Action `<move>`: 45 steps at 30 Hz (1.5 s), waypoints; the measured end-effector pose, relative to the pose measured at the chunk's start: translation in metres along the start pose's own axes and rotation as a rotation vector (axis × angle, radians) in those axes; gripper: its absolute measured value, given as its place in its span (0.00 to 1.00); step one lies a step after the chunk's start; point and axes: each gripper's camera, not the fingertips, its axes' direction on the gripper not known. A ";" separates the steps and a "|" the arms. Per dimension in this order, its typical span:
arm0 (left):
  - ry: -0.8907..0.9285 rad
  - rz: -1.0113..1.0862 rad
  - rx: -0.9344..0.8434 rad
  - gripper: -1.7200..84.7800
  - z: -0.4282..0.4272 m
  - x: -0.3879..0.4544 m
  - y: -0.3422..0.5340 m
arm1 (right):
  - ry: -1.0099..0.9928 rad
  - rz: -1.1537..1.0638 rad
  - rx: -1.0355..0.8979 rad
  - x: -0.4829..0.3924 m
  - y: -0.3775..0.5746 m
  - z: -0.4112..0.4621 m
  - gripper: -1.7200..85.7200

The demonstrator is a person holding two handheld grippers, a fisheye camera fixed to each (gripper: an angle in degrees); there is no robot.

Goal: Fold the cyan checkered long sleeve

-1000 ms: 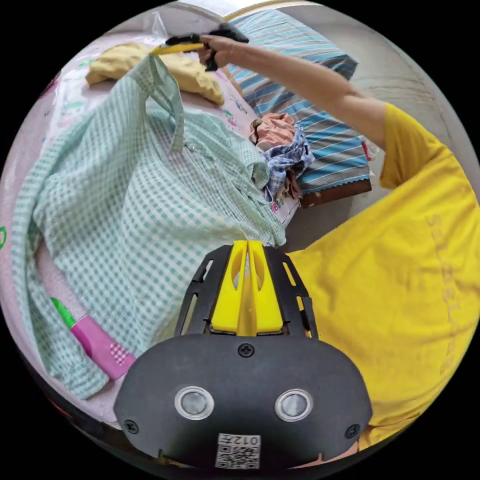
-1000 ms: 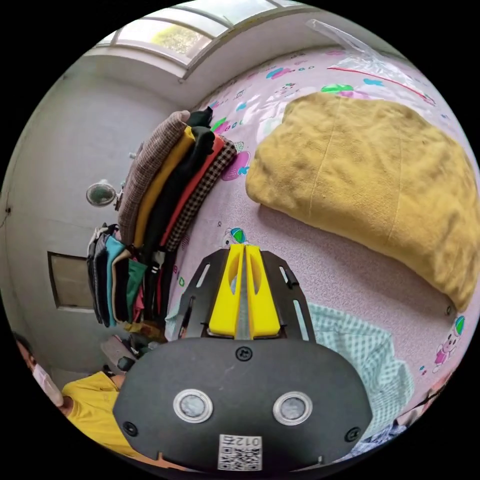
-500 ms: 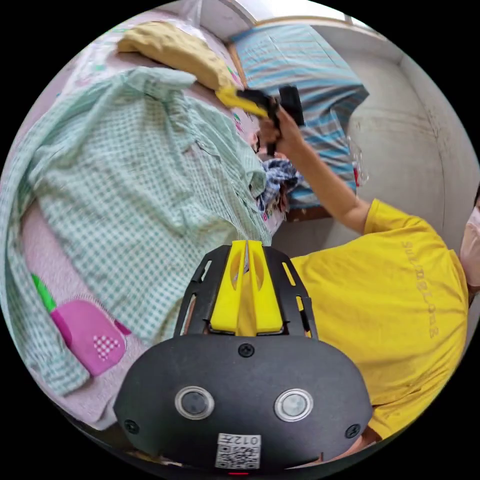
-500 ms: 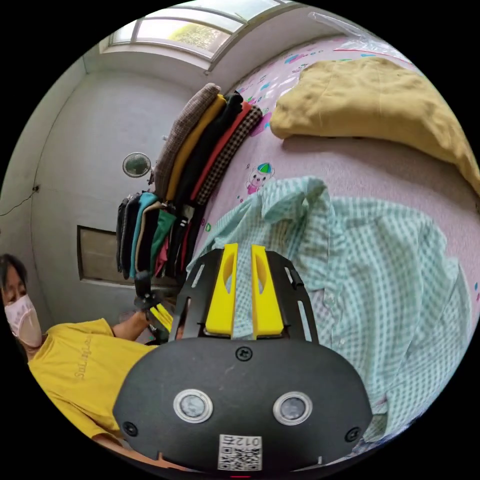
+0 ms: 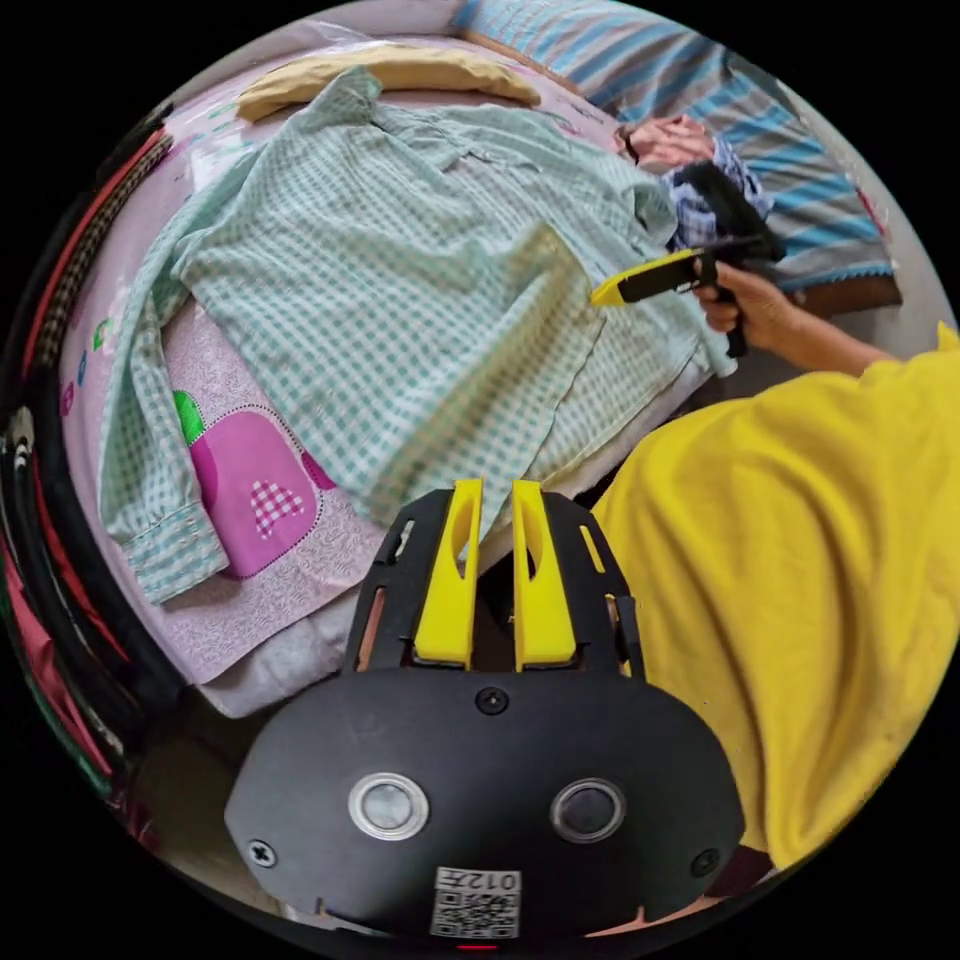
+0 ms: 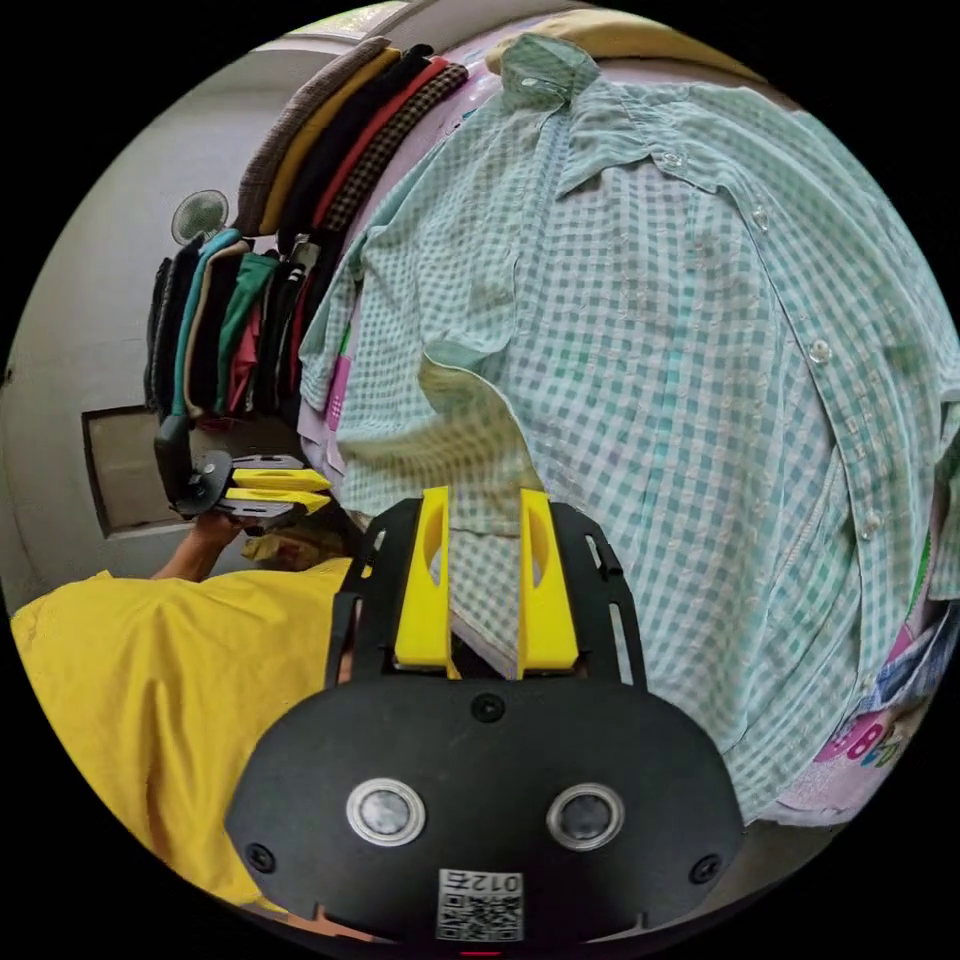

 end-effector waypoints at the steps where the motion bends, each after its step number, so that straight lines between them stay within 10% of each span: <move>1: -0.082 0.034 -0.016 0.07 0.012 0.016 0.007 | 0.075 -0.018 0.015 -0.008 0.006 0.004 0.13; 17: -0.321 0.090 0.008 0.03 0.085 0.062 0.063 | 0.288 -0.093 0.081 -0.040 0.029 0.017 0.05; 29: -0.248 0.071 0.005 0.02 0.054 0.025 0.126 | -0.217 0.084 0.030 -0.014 0.072 -0.002 0.03; 45: -0.179 -0.041 -0.103 0.02 0.126 -0.048 0.145 | -0.090 0.109 -0.119 0.010 0.058 0.065 0.03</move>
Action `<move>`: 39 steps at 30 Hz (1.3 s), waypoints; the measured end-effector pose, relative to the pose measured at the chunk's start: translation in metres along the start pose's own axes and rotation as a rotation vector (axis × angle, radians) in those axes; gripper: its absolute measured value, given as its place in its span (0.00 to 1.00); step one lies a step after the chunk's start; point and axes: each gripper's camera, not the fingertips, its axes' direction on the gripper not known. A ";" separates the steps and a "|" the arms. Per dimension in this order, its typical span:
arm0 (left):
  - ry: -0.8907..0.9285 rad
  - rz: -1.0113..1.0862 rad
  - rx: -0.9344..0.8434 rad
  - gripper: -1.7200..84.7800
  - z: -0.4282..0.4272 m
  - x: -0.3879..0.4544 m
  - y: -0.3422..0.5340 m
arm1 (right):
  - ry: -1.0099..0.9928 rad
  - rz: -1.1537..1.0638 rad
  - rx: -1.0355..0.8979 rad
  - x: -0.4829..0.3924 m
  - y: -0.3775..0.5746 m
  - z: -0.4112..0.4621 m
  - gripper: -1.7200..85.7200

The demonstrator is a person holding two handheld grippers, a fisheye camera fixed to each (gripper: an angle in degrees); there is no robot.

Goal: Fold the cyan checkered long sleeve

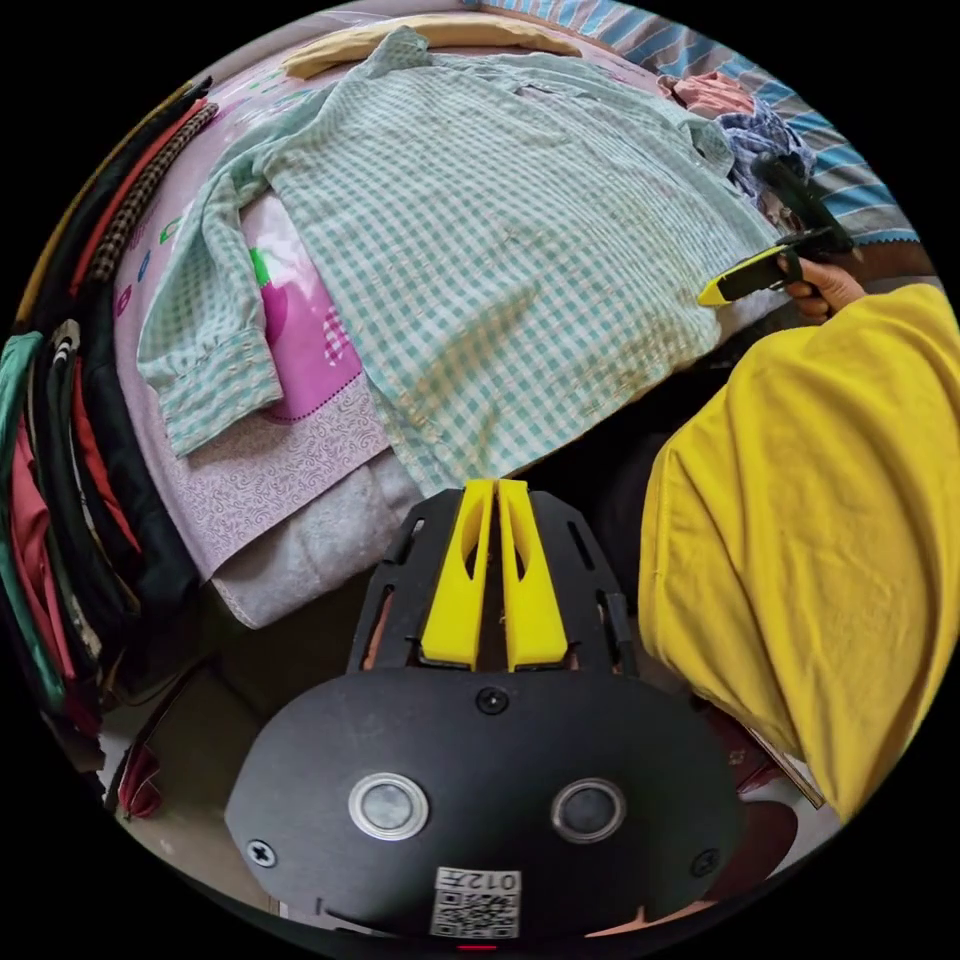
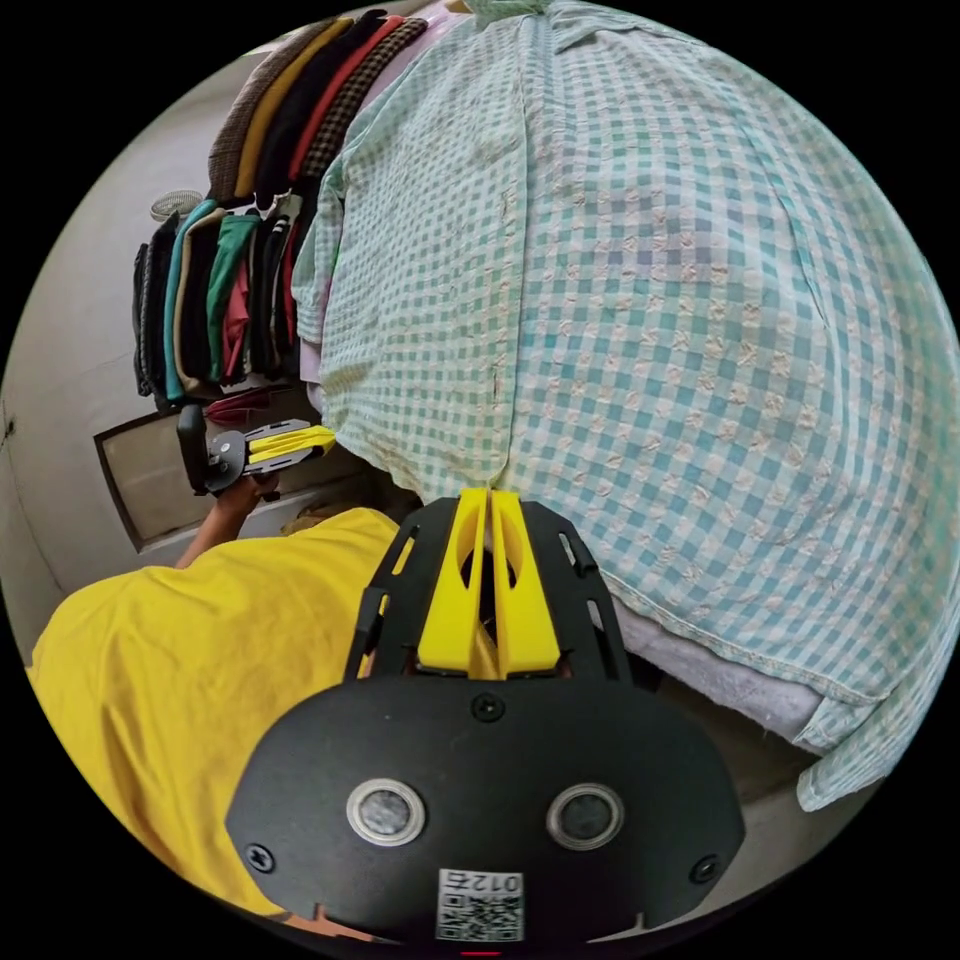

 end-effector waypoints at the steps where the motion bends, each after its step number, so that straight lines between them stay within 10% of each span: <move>1: 0.042 -0.009 0.013 0.02 0.001 -0.008 0.004 | -0.012 0.004 -0.004 0.003 -0.002 -0.001 0.03; 14: 0.050 -0.354 0.301 0.03 -0.050 -0.160 -0.018 | 0.033 0.002 0.098 0.041 -0.015 -0.084 0.04; 35: -0.644 -0.001 0.015 0.03 0.051 -0.225 -0.337 | -0.037 -0.105 0.086 0.030 -0.242 -0.121 0.03; 39: -0.492 -0.159 0.020 0.02 0.042 -0.298 -0.335 | -0.052 -0.091 0.080 0.040 -0.258 -0.122 0.03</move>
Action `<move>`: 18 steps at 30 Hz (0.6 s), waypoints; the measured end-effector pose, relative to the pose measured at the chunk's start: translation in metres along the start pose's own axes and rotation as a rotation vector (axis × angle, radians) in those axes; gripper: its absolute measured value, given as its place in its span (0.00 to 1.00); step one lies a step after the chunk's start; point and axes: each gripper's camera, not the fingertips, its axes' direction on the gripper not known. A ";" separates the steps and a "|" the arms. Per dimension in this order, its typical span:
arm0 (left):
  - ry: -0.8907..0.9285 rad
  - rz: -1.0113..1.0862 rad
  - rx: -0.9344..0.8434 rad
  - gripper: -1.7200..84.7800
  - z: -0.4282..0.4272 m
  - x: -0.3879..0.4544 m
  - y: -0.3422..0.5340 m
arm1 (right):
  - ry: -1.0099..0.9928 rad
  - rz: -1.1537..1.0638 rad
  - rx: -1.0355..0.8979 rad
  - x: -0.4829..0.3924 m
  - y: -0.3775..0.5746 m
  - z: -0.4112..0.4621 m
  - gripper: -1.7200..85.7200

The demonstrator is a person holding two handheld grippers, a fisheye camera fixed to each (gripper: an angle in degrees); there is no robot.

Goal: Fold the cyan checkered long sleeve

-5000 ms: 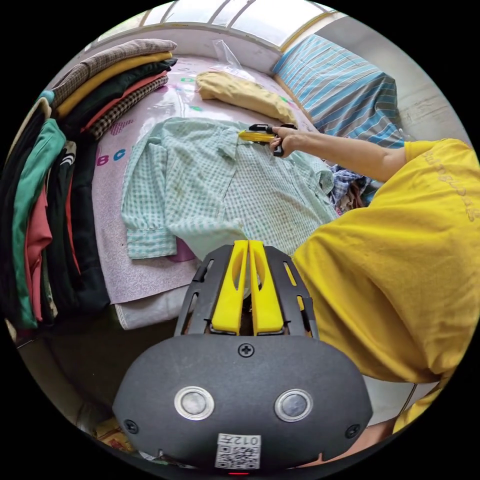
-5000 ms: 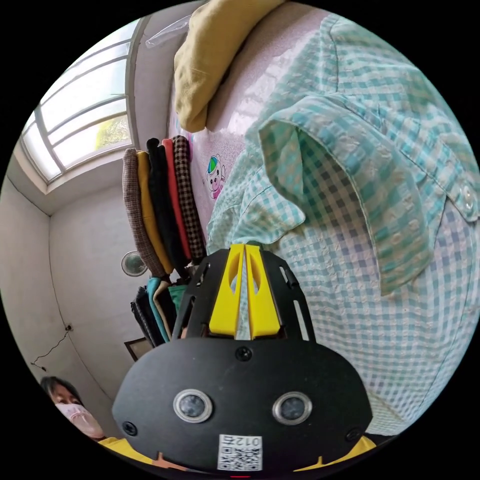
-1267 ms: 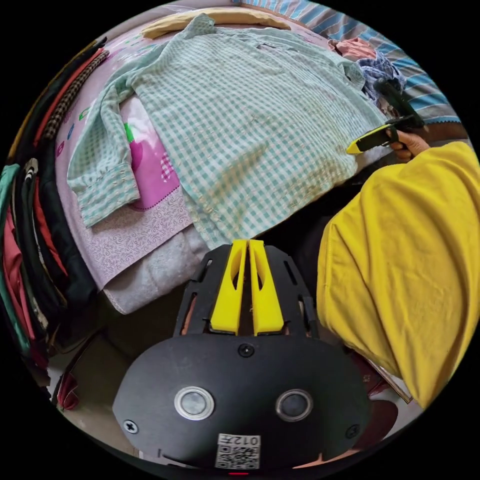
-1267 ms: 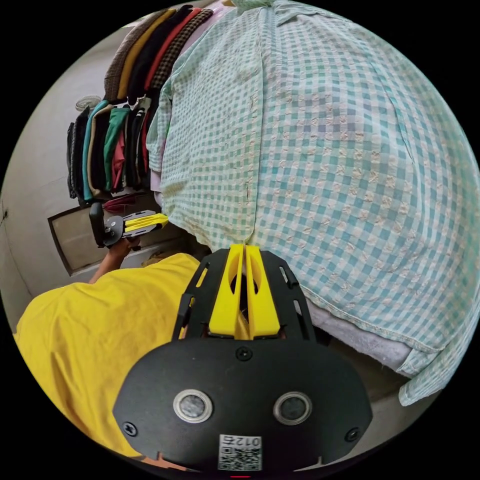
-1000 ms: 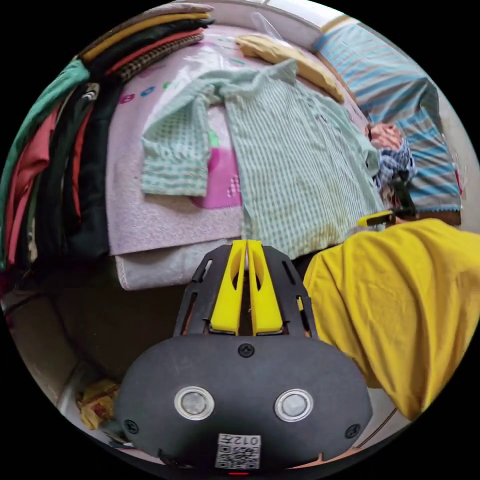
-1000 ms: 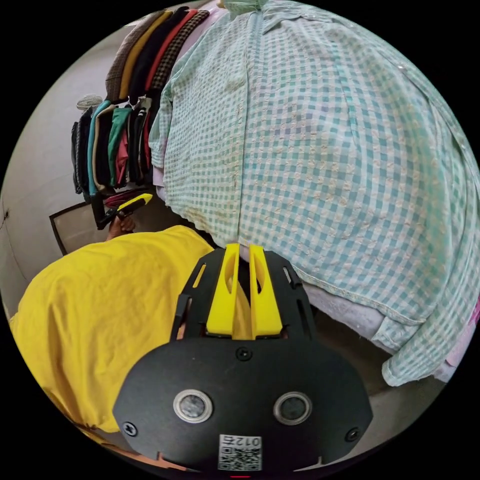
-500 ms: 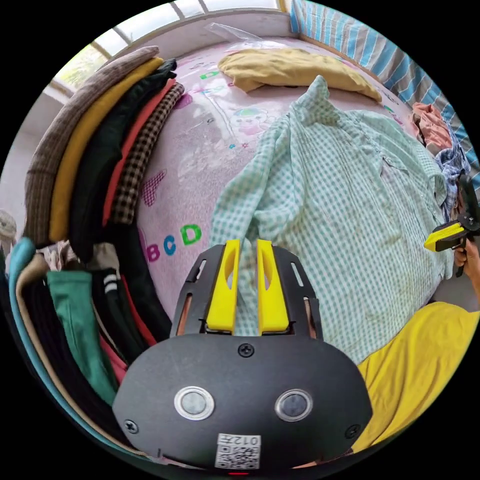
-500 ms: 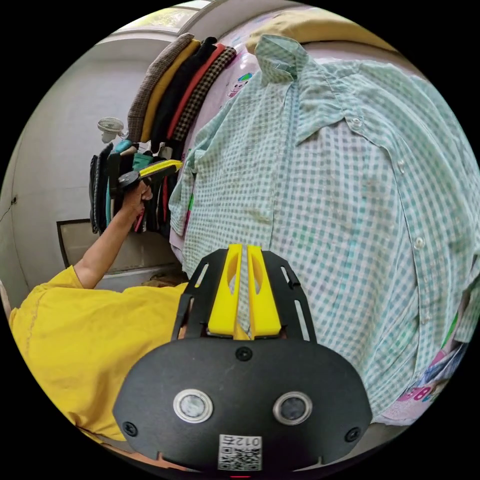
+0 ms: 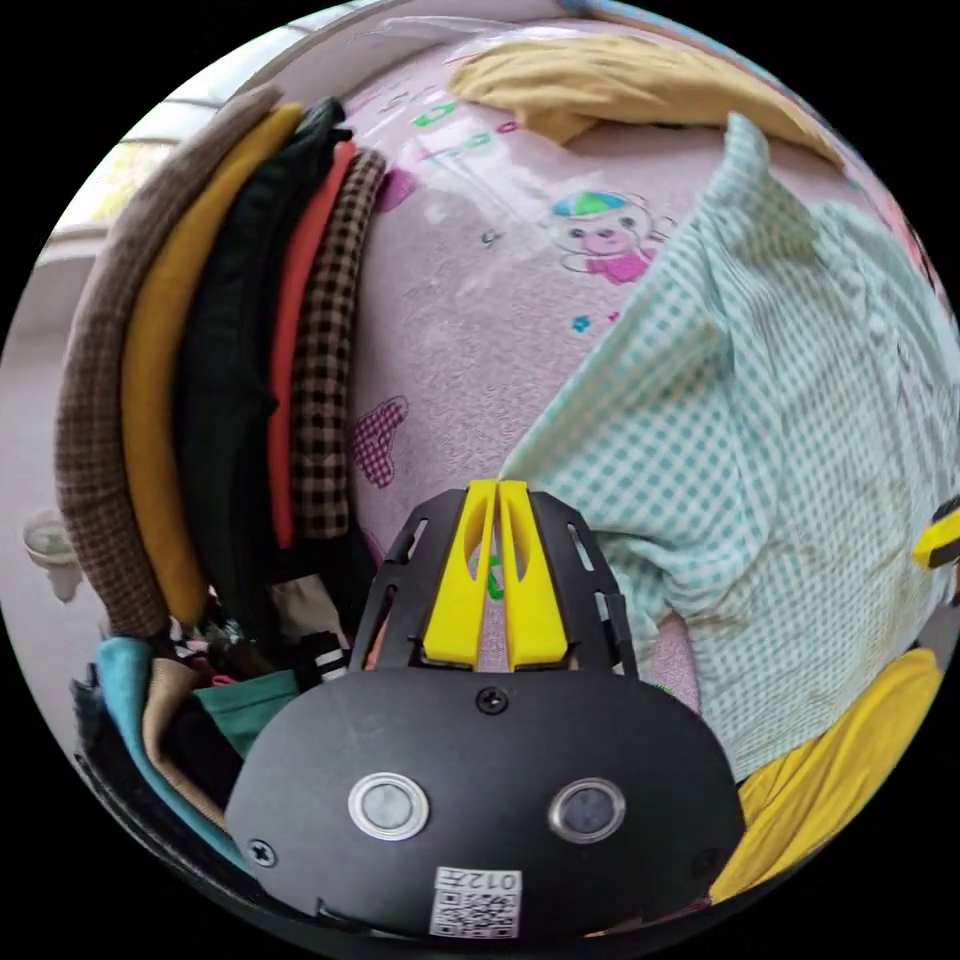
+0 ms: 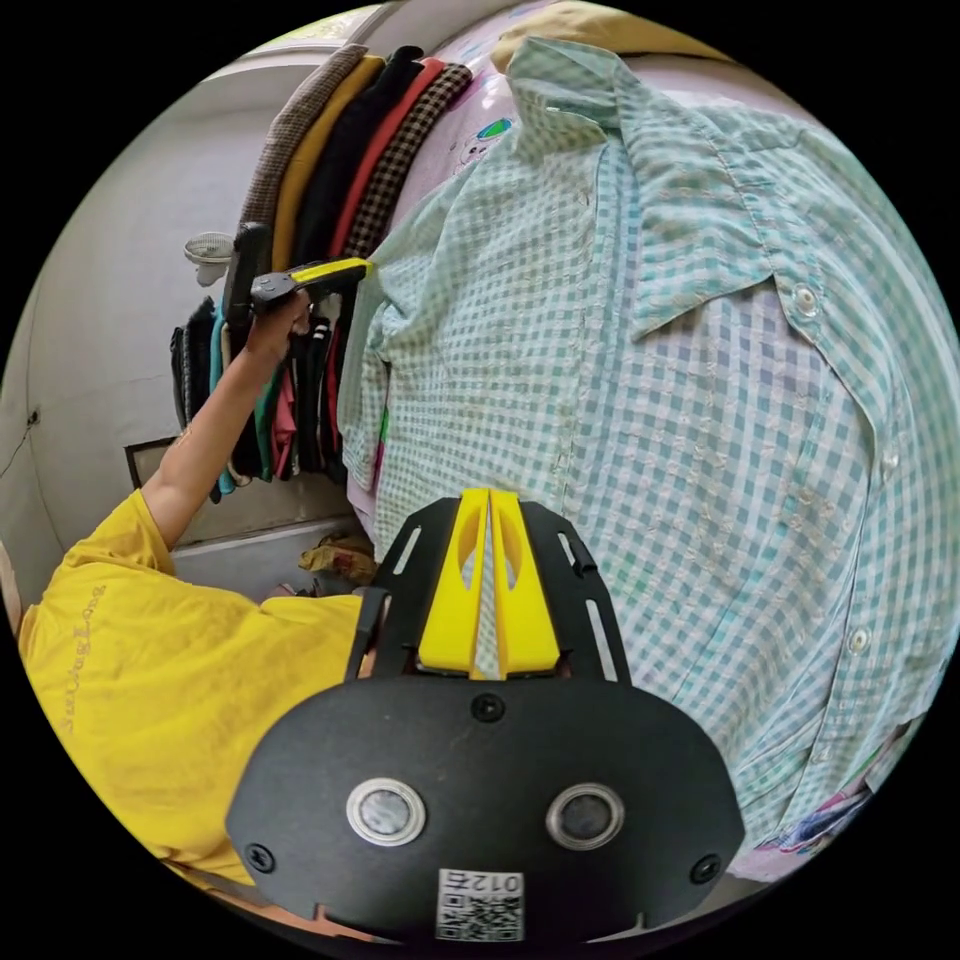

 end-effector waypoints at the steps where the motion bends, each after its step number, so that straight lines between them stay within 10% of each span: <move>1: 0.090 -0.071 -0.019 0.02 0.012 -0.026 -0.001 | -0.005 0.006 -0.001 0.004 -0.004 0.001 0.03; 7: 0.536 -0.200 -0.036 0.03 0.081 -0.094 0.005 | -0.011 0.024 0.002 0.015 -0.018 0.004 0.03; 14: 0.166 -0.454 0.121 0.03 0.048 -0.101 0.038 | 0.158 0.048 0.101 0.030 -0.035 -0.027 0.03; 18: 0.214 -0.176 0.176 0.03 0.039 -0.051 0.011 | 0.157 0.037 0.149 0.036 -0.058 -0.045 0.04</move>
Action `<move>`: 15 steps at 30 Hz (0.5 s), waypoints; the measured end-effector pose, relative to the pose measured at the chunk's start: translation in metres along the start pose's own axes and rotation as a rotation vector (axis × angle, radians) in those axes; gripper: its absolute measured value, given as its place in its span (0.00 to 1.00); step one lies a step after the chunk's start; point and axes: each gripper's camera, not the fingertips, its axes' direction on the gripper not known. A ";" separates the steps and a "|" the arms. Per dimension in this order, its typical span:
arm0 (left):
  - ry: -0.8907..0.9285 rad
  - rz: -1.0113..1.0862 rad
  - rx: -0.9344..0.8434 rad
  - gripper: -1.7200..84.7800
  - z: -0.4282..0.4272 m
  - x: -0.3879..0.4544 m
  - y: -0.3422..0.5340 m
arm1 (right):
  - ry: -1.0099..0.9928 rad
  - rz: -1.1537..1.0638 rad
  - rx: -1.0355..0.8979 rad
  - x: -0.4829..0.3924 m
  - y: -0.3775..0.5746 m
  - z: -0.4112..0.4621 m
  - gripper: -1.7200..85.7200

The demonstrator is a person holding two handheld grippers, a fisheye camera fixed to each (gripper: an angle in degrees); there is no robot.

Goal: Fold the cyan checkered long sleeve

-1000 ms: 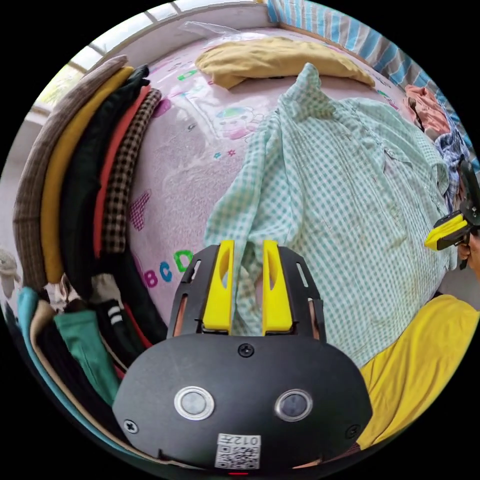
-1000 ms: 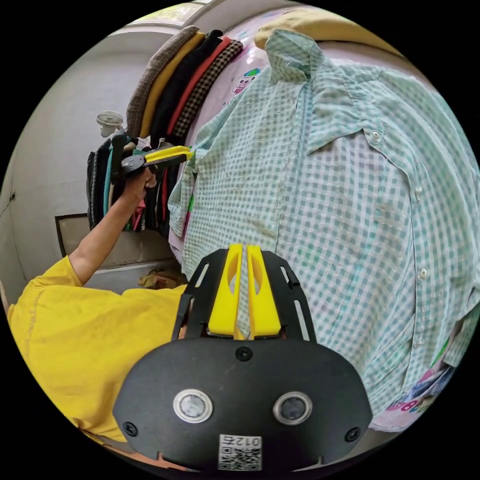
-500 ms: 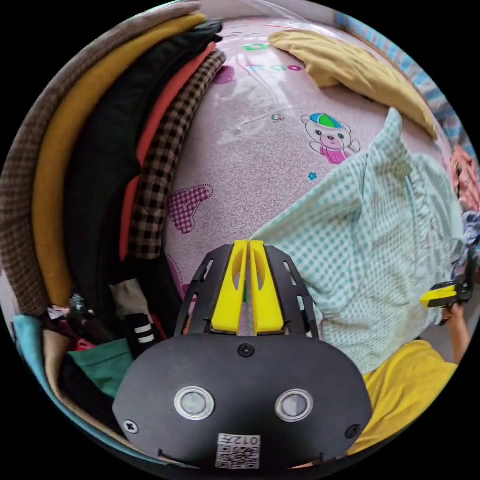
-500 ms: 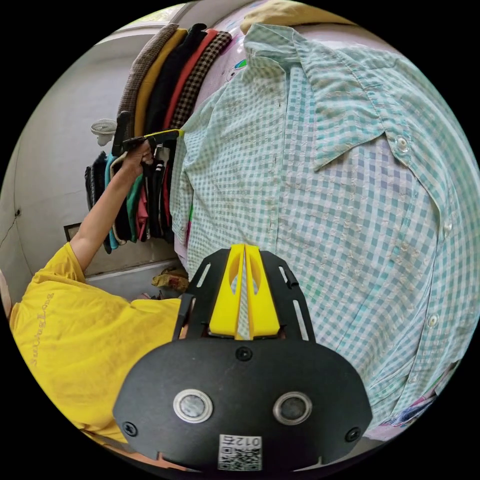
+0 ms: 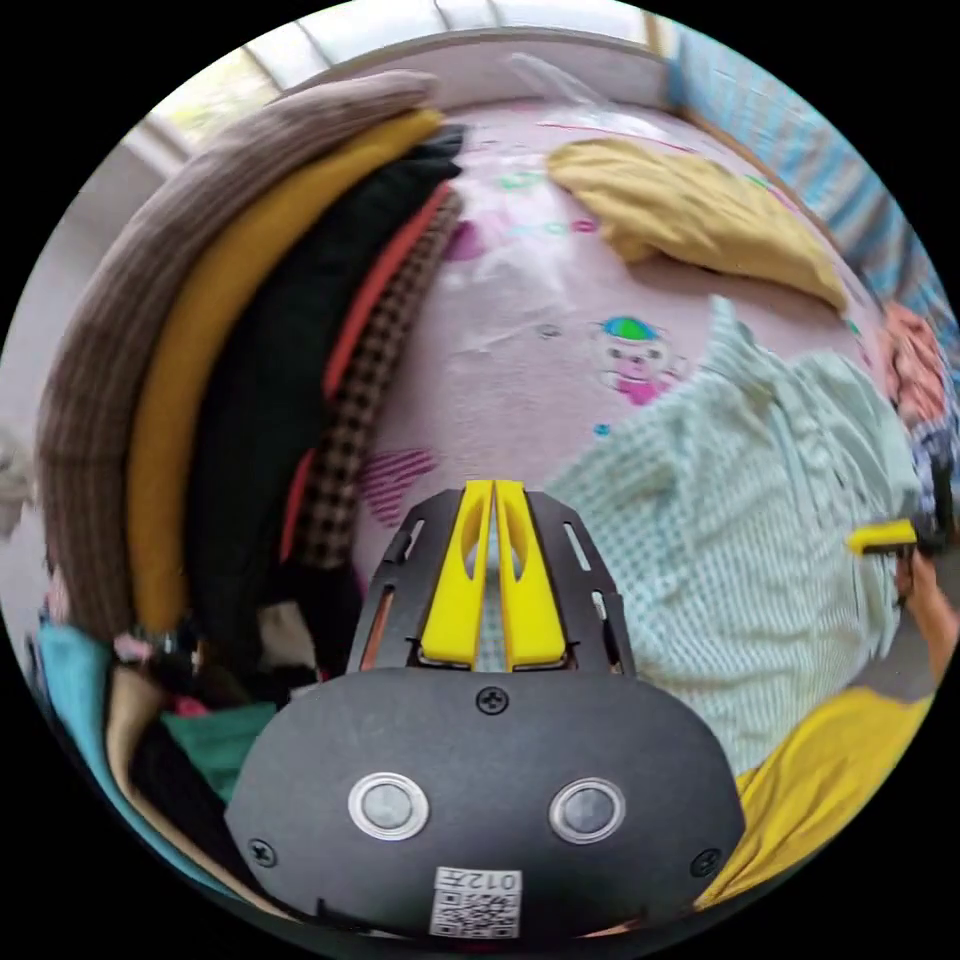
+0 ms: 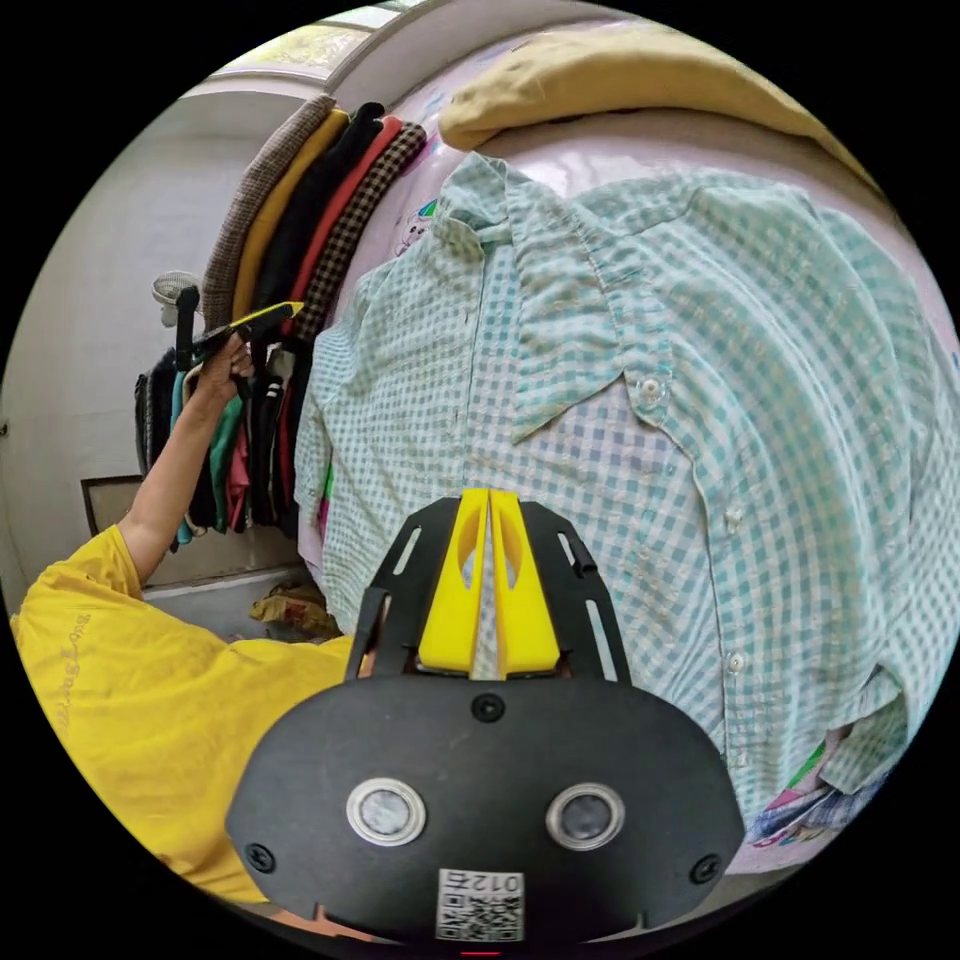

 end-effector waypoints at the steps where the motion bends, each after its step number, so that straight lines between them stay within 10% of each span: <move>1: 0.065 0.121 0.001 0.03 0.004 0.024 -0.007 | 0.020 -0.025 0.018 -0.004 -0.012 -0.004 0.04; 15: -0.025 0.648 -0.179 0.03 0.098 0.156 -0.070 | 0.105 -0.106 0.045 -0.045 -0.250 -0.008 0.13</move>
